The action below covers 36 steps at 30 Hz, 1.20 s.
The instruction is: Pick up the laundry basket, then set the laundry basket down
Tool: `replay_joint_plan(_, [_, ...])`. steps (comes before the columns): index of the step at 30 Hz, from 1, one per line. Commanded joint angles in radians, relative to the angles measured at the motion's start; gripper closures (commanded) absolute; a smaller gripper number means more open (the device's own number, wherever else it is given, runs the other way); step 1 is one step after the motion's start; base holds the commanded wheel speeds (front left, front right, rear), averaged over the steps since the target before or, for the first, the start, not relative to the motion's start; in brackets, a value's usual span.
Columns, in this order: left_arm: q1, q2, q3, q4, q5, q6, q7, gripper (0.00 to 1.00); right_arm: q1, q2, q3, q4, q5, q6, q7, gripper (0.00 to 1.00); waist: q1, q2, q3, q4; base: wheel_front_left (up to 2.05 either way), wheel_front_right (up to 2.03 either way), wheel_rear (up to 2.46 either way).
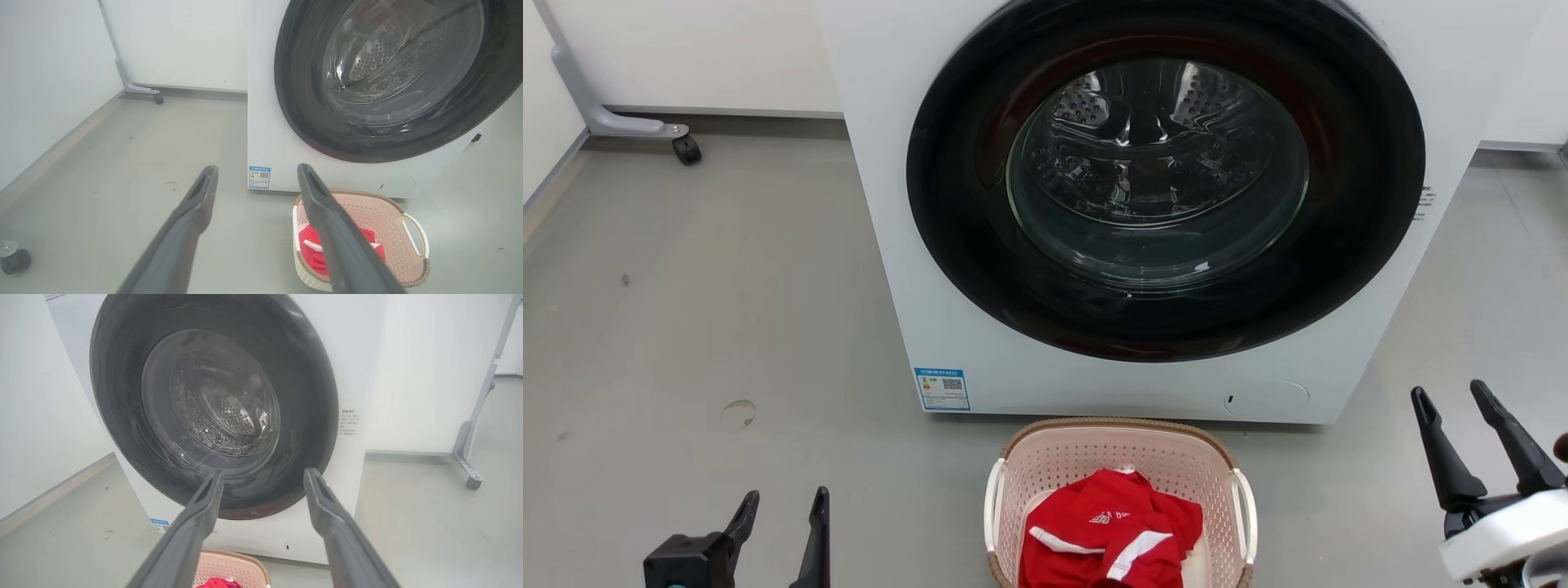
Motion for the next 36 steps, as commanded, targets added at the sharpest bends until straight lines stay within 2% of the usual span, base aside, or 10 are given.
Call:
replay_joint_plan(1, [-0.026, 0.023, 0.044, -0.054, 0.013, 0.017, 0.007, 0.0, 0.002, -0.02, -0.004, -0.044, -0.013, -0.003, 0.009, 0.0, 0.0, -0.0001, 0.001, 0.002, 0.0, 0.0, 0.0])
replay_joint_plan(7, [-0.003, 0.035, 0.042, -0.137, 0.029, 0.052, 0.036, 0.0, 0.066, 0.014, -0.074, -0.13, -0.052, -0.003, 0.043, 0.0, 0.0, -0.0001, 0.01, 0.012, 0.0, 0.0, 0.0])
replay_joint_plan(13, [0.001, 0.045, 0.044, -0.156, 0.03, 0.063, 0.054, 0.0, 0.087, 0.034, -0.091, -0.177, -0.075, -0.003, 0.078, 0.0, 0.0, -0.0001, 0.01, 0.015, 0.0, 0.0, 0.0])
replay_joint_plan(36, [-0.012, 0.068, 0.027, -0.158, 0.026, 0.045, 0.077, 0.0, 0.094, 0.046, -0.088, -0.201, -0.088, -0.003, 0.099, 0.0, 0.0, -0.0001, 0.008, 0.015, 0.0, 0.0, 0.0])
